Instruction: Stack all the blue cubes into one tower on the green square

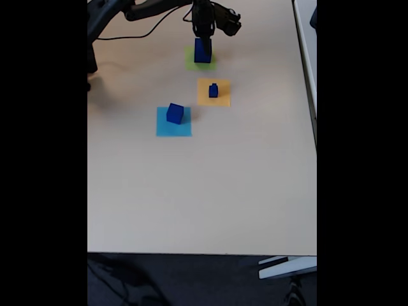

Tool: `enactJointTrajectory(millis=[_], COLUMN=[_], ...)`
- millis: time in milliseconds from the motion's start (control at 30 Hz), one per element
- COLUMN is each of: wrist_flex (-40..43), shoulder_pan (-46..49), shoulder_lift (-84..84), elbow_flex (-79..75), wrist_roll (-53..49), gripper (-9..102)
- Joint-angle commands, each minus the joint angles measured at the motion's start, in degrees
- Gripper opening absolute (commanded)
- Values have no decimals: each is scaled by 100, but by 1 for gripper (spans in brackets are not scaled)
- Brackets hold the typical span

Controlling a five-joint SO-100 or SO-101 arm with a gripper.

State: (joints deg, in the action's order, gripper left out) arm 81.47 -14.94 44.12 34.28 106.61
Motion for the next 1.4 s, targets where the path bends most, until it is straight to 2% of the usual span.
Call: enactJointTrajectory(millis=[0, 167, 300, 533, 833, 1100, 1367], wrist_flex=[-9, -35, -70, -352, -1644, -2083, -2101], shoulder_pan=[-44, -53, -62, -53, 70, 782, 1942], shoulder_lift=[132, 141, 132, 158, 343, 826, 1362], elbow_flex=[-369, -369, -369, -431, -483, -387, -193], wrist_roll=[-18, -35, -18, -158, -606, -1178, -2698], gripper=[17, 23, 33, 36, 40, 41, 41])
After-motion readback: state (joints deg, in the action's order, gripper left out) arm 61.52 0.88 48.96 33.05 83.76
